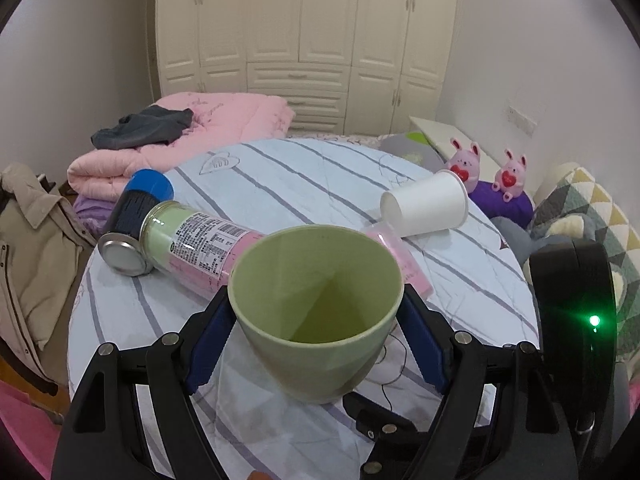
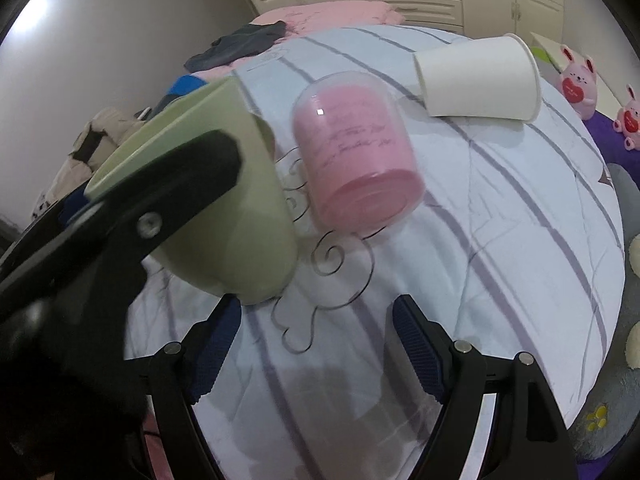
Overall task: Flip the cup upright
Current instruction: 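Lower the upright green cup onto the table with the right tool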
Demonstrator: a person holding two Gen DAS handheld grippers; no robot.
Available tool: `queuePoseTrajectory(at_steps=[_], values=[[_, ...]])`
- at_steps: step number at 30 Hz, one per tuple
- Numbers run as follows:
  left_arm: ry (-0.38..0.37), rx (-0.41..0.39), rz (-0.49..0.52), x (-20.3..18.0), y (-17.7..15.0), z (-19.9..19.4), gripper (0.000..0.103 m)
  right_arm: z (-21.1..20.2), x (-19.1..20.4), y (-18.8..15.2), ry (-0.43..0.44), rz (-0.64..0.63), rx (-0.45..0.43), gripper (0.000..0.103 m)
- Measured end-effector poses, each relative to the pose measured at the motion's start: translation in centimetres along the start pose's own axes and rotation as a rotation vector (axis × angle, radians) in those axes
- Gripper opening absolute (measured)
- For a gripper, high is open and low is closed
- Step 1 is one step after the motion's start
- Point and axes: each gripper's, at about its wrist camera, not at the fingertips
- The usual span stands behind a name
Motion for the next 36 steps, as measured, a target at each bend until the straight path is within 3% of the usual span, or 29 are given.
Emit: queuePoseTrajectory(at_steps=[13, 17, 21, 29, 36], values=[[0.011, 0.002, 0.030, -0.5, 0.9, 0.9, 0.085, 0.9, -1.0, 2.3, -0.042, 0.055, -0.029, 0.080], [0.025, -0.015, 0.034, -0.3, 0.8, 0.0, 0.096, -0.7, -2.2, 1.5, -0.034, 0.060, -0.043, 0.080], [0.022, -0.040, 0.025, 0.2, 0.6, -1.4, 0.098, -1.9, -2.2, 0.8, -0.026, 0.059, -0.063, 0.080], [0.049, -0.058, 0.038, 1.0, -0.1, -4.3, 0.099, -4.2, -0.6, -0.7, -0.039, 0.007, -0.157, 0.080], [0.115, -0.011, 0.059, 1.3, -0.9, -6.0, 0.099, -6.1, -0.3, -1.4, -0.041, 0.020, -0.216, 0.080]])
Point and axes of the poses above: each gripper's, at about its wrist camera, not at the fingertips, and z roughly the way its jaws point, x to its left, y to its top, and after that the axes turned 14 degrees about z, right-handed
